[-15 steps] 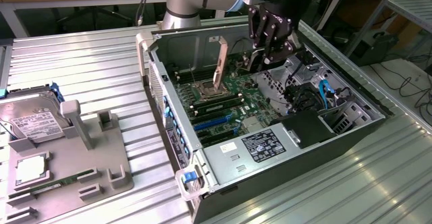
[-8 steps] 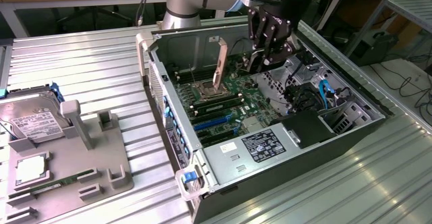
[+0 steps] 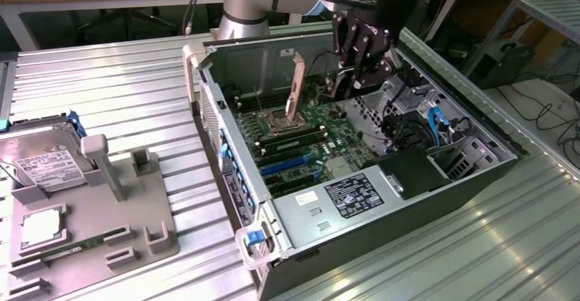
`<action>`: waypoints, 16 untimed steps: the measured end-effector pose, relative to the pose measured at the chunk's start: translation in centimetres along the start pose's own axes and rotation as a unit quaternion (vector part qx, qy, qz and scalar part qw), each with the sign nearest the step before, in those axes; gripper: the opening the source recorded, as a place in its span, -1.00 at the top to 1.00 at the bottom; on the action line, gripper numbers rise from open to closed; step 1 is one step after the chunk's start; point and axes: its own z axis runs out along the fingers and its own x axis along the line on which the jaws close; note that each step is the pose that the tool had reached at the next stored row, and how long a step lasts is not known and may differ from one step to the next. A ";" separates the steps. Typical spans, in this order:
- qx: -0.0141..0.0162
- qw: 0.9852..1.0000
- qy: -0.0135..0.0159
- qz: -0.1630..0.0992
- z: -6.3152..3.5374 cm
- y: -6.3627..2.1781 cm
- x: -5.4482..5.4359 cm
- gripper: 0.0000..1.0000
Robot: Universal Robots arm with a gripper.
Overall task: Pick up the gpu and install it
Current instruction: 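Insert the gpu into the slot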
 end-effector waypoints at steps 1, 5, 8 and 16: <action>0.000 1.000 0.000 0.000 0.03 0.00 0.0 0.44; 0.000 1.000 0.000 0.000 0.19 0.01 0.0 0.44; 0.000 1.000 0.000 0.000 0.30 0.01 0.0 0.44; 0.000 1.000 0.000 0.000 0.56 0.02 0.0 0.44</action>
